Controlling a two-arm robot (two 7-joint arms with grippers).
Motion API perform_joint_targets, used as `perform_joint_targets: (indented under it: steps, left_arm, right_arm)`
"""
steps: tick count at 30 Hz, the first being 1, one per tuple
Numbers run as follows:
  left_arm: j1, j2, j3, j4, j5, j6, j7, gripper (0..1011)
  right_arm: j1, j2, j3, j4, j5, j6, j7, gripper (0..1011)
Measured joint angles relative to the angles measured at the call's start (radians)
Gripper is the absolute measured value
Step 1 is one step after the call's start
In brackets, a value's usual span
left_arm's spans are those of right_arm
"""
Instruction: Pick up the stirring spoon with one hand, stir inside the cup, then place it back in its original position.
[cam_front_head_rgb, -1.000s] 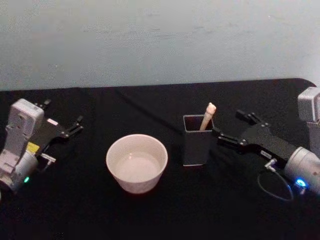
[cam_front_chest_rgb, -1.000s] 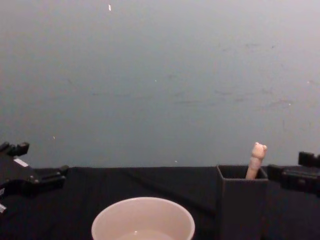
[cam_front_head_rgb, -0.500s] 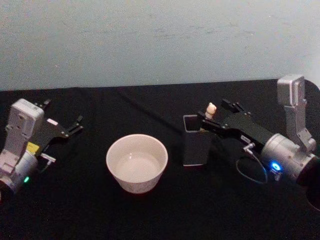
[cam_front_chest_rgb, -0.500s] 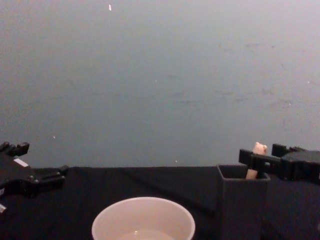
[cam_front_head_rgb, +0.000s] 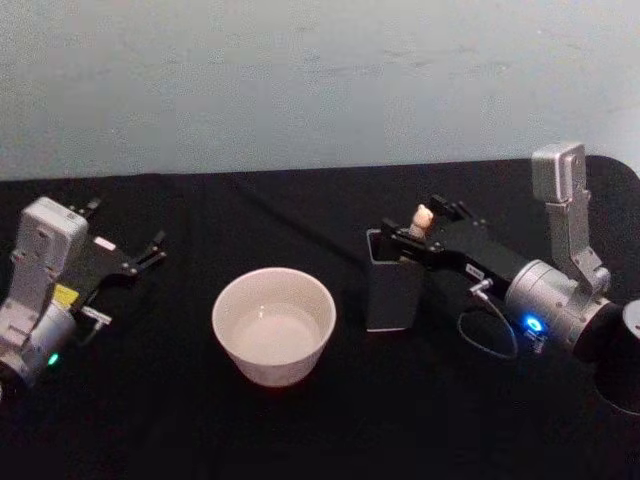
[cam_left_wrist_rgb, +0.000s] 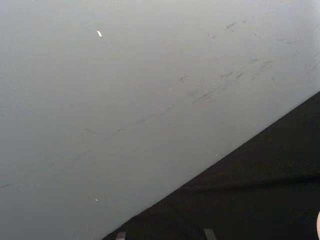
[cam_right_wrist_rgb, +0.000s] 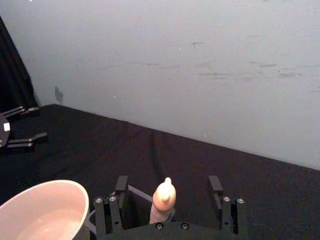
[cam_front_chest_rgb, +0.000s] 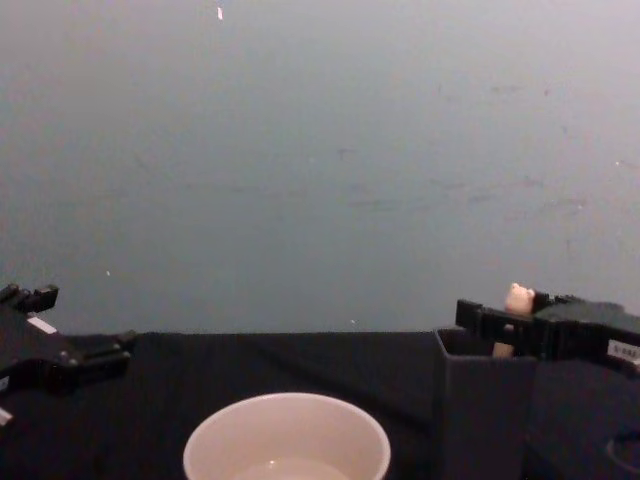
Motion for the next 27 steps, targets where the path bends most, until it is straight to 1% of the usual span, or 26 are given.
perform_joint_targets:
  steps: [5,17,18,20,23,27]
  left_arm:
    - [0.000,0.000,0.000,0.000,0.000,0.000,0.000,1001]
    - [0.000,0.000,0.000,0.000,0.000,0.000,0.000,1001]
    - [0.000,0.000,0.000,0.000,0.000,0.000,0.000,1001]
    - [0.000,0.000,0.000,0.000,0.000,0.000,0.000,1001]
    - [0.000,0.000,0.000,0.000,0.000,0.000,0.000,1001]
    - [0.000,0.000,0.000,0.000,0.000,0.000,0.000,1001]
  right_arm:
    - [-0.001,-0.004,0.004,0.001,-0.013,0.003,0.007,1004]
    - [-0.002,-0.004,0.004,0.000,-0.012,0.003,0.006,1005]
    - [-0.002,-0.003,0.004,0.000,-0.011,0.003,0.006,970]
    - [-0.002,-0.003,0.004,0.000,-0.011,0.003,0.006,946]
    - [-0.002,-0.003,0.004,0.000,-0.010,0.003,0.006,873]
    - [-0.002,-0.003,0.003,-0.001,-0.010,0.003,0.006,750]
